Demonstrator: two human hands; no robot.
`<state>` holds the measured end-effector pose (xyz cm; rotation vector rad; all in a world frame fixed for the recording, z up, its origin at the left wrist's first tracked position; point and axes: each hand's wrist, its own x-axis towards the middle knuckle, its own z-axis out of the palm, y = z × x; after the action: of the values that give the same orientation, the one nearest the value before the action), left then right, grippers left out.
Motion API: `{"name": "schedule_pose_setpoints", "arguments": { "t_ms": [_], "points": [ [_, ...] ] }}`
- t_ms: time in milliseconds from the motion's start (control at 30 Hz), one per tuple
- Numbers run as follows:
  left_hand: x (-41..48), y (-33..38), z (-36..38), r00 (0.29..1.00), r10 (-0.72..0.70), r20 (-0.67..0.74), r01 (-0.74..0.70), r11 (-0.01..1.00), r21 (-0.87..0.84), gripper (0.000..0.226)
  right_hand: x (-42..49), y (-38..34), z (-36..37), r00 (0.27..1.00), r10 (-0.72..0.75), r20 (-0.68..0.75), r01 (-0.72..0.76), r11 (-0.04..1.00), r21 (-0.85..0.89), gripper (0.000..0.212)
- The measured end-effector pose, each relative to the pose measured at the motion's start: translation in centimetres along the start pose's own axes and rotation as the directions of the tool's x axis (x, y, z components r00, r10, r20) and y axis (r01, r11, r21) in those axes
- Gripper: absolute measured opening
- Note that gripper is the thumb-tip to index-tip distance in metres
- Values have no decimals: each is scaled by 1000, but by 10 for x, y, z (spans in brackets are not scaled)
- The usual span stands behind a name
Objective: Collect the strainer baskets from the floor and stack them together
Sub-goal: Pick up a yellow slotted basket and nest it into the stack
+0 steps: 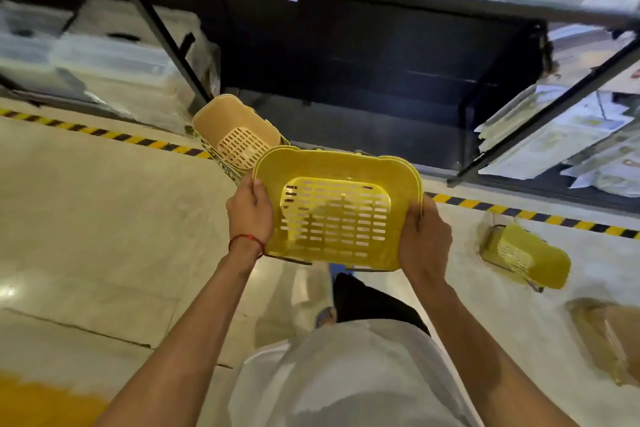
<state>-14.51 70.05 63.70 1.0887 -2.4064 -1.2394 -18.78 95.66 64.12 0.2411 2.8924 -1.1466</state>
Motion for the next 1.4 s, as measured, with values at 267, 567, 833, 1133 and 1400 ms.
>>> {"name": "schedule_pose_setpoints", "arguments": {
  "t_ms": [267,567,833,1133,1400],
  "points": [
    [116,5,-20,995,26,-101,-19,997,76,33,78,-81,84,997,-34,69,29,997,68,39],
    [236,5,-33,997,5,-74,3,994,105,30,139,-152,147,995,27,99,-37,994,103,28],
    [349,-10,-36,981,158,109,-172,977,129,22,144,-204,208,987,155,-51,-152,987,58,34],
    [447,-19,-72,863,323,389,-396,910,123,27,86,-281,288,869,412,-274,-386,911,146,35],
    [494,-49,-81,817,313,484,-425,894,140,31,68,-307,343,821,499,-278,-470,867,166,35]
  ]
}}
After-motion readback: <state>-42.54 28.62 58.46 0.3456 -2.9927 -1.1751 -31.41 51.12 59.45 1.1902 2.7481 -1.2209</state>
